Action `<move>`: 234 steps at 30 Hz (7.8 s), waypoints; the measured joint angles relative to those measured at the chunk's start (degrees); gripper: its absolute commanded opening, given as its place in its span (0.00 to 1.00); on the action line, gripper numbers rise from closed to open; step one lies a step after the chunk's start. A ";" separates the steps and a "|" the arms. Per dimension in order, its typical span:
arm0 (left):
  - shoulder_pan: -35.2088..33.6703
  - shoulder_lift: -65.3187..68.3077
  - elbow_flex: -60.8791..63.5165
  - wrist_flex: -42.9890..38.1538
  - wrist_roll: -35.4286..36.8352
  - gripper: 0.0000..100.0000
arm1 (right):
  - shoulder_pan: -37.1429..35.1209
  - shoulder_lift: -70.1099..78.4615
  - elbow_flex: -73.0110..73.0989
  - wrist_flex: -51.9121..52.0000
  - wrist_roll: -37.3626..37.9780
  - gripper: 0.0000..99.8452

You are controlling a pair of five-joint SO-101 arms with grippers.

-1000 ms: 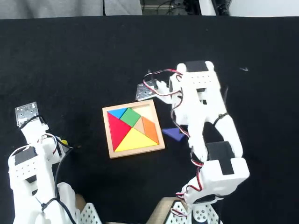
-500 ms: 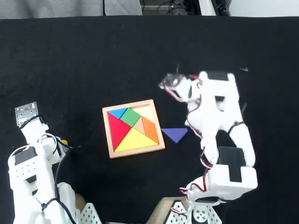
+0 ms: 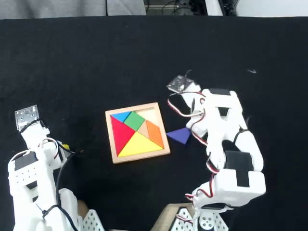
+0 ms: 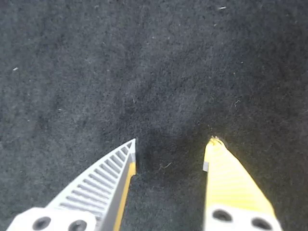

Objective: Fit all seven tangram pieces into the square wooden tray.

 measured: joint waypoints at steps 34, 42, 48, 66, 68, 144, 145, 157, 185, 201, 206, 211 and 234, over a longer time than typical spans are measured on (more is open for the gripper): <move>0.00 0.00 0.00 0.00 0.00 0.23 | -13.80 -16.35 1.23 0.44 -38.86 0.05; 0.00 0.00 0.00 0.00 0.00 0.23 | -15.03 -12.48 3.60 -1.32 -48.44 0.27; 0.00 0.00 0.00 0.00 0.00 0.23 | -18.81 -3.16 -2.90 1.14 -56.18 0.27; 0.00 0.00 0.00 0.00 0.00 0.23 | -14.77 5.10 -6.68 2.20 -54.95 0.27; 0.00 0.00 0.00 0.00 0.00 0.23 | -14.68 5.10 -6.15 1.49 -54.95 0.23; 0.00 0.00 0.00 0.00 0.00 0.23 | -12.13 7.82 -7.30 -2.73 -21.01 0.24; 0.00 0.00 0.00 0.00 0.00 0.23 | -11.96 9.05 -8.97 -1.32 -21.01 0.24; 0.00 0.00 0.00 0.00 0.00 0.23 | -11.69 10.90 -12.13 0.18 -21.45 0.17; 0.00 0.00 0.00 0.00 0.00 0.23 | -29.19 0.00 -15.65 8.00 -21.36 0.15; 0.00 0.00 0.00 0.00 0.00 0.23 | -29.27 13.71 -25.23 8.00 -21.36 0.26; 0.00 0.00 0.00 0.00 0.00 0.23 | -29.27 13.71 -25.23 8.00 -21.36 0.26; 0.00 0.00 0.00 0.00 0.00 0.23 | -29.27 13.71 -25.23 8.00 -21.36 0.26; 2.46 0.00 -3.43 -0.53 3.34 0.23 | -6.15 -25.93 -5.19 8.44 -27.34 0.01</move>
